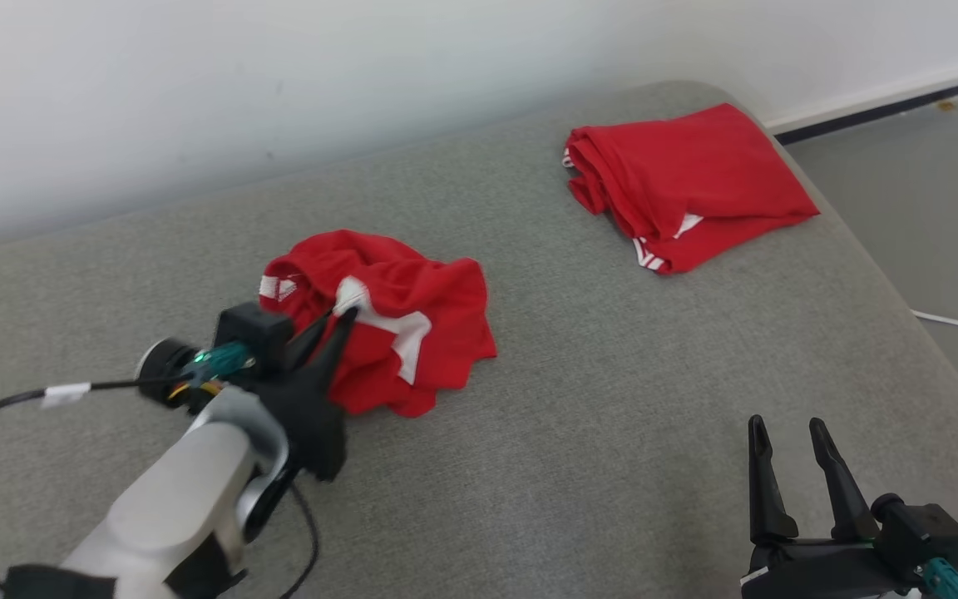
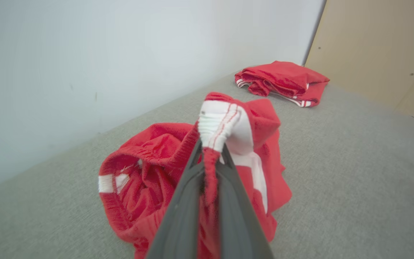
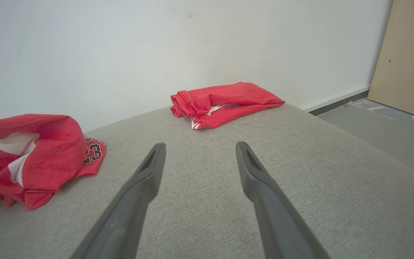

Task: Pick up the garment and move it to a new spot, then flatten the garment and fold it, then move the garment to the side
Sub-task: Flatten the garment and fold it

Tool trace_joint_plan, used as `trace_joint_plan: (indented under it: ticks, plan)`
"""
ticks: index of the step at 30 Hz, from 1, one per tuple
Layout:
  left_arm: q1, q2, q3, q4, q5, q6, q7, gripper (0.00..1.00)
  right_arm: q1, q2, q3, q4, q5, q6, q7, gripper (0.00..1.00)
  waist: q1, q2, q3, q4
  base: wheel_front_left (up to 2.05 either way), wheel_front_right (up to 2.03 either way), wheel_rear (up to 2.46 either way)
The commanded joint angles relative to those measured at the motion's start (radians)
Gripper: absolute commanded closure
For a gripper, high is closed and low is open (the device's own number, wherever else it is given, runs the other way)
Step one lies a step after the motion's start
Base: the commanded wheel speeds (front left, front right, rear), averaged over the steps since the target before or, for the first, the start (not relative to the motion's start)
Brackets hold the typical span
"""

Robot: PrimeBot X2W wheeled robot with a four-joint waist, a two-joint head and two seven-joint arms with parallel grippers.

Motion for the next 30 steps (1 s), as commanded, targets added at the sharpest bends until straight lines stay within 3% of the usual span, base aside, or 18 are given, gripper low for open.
trace_joint_plan:
  ticks: [1, 10, 15, 30]
  plan:
    - [-0.018, -0.012, -0.005, -0.009, -0.005, 0.001, -0.006, 1.00, 0.008, 0.001, -0.002, -0.001, -0.002, 0.001, -0.005, 0.00, -0.0001, -0.0001, -0.013, 0.019, 0.00, 0.00, 0.00]
    - [-0.045, -0.138, 0.064, -0.184, 0.067, 0.016, -0.013, 1.00, 0.029, 0.000, -0.020, -0.001, -0.029, 0.001, -0.004, 0.00, -0.0001, -0.0001, -0.063, 0.137, 0.00, 0.00, 0.00]
    - [0.011, -0.159, 0.112, -0.273, 0.084, 0.044, -0.013, 1.00, 0.047, 0.001, -0.027, 0.004, -0.034, 0.001, -0.004, 0.00, -0.0001, -0.0001, -0.087, 0.205, 0.00, 0.00, 0.00]
    - [0.507, -0.008, 0.311, -0.438, 0.040, 0.157, -0.014, 1.00, 0.054, 0.000, -0.031, 0.000, -0.038, 0.001, -0.005, 0.00, -0.0001, -0.0001, -0.064, 0.319, 0.00, 0.00, 0.00]
